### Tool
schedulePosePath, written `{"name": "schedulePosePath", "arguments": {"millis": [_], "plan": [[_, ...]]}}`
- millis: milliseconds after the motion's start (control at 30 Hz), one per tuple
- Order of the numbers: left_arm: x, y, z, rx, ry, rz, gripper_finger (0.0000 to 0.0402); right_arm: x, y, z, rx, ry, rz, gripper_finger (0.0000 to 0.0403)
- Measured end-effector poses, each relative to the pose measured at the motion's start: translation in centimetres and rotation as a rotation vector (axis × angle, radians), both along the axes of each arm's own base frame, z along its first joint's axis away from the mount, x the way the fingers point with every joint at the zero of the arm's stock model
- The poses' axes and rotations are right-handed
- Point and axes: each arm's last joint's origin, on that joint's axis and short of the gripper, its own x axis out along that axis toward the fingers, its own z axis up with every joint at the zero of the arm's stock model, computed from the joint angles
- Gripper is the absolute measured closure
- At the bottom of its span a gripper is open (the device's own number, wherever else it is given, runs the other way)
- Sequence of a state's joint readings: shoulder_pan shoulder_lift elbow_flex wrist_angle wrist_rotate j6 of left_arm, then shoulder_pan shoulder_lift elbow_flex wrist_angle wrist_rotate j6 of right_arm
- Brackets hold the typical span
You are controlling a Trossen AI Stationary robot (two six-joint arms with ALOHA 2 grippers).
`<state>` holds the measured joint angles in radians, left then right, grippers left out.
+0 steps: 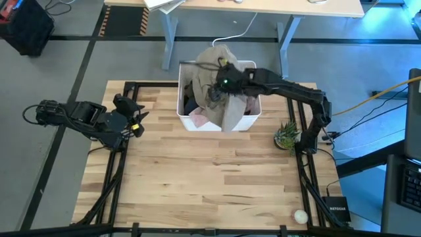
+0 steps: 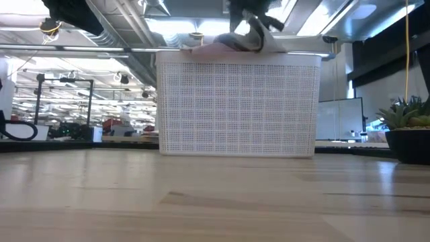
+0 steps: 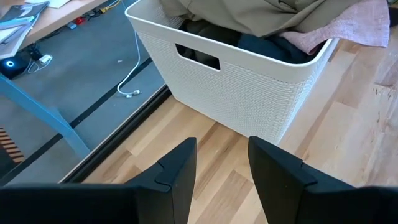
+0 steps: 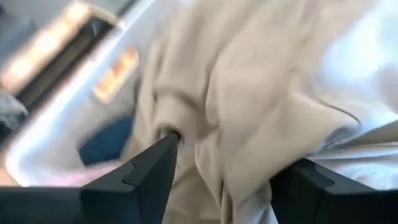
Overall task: Sort clothes
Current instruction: Put the brown shorts into the white bin
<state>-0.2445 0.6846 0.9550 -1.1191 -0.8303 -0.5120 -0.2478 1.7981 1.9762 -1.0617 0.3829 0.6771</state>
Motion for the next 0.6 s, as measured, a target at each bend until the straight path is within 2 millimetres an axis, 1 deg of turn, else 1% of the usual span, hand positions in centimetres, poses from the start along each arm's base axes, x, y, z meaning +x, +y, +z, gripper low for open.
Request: {"name": "schedulePosePath", "arguments": {"millis": [100,167,233,300,433,500,600], "plan": [[0.0,0.0,0.0,-0.003,-0.004,0.003,0.0260,-0.2,-0.2,2.2,-0.075,-0.081,-0.055,0.0171],[0.0,0.0,0.0,-0.012,-0.014,0.010,0.0260,0.0,-0.4,3.2,-0.143,-0.148,-0.100,0.0171],[0.1,0.0,0.1,-0.017,-0.025,0.011,0.0260,0.3,-0.7,3.4,-0.202,-0.180,-0.156,0.0171],[0.1,0.0,0.0,-0.016,-0.022,0.011,0.0260,0.8,-1.4,3.2,-0.262,-0.194,-0.225,0.0171],[0.1,0.0,0.1,-0.001,-0.008,-0.001,0.0260,2.0,-3.9,1.3,-0.301,-0.140,-0.314,0.0171],[0.1,0.0,0.1,0.001,-0.006,-0.002,0.0260,2.9,-5.3,-0.6,-0.252,-0.104,-0.297,0.0172],[0.1,0.0,0.1,0.013,0.004,-0.011,0.0260,4.8,-7.2,-4.5,-0.102,-0.065,-0.238,0.0172]]}}
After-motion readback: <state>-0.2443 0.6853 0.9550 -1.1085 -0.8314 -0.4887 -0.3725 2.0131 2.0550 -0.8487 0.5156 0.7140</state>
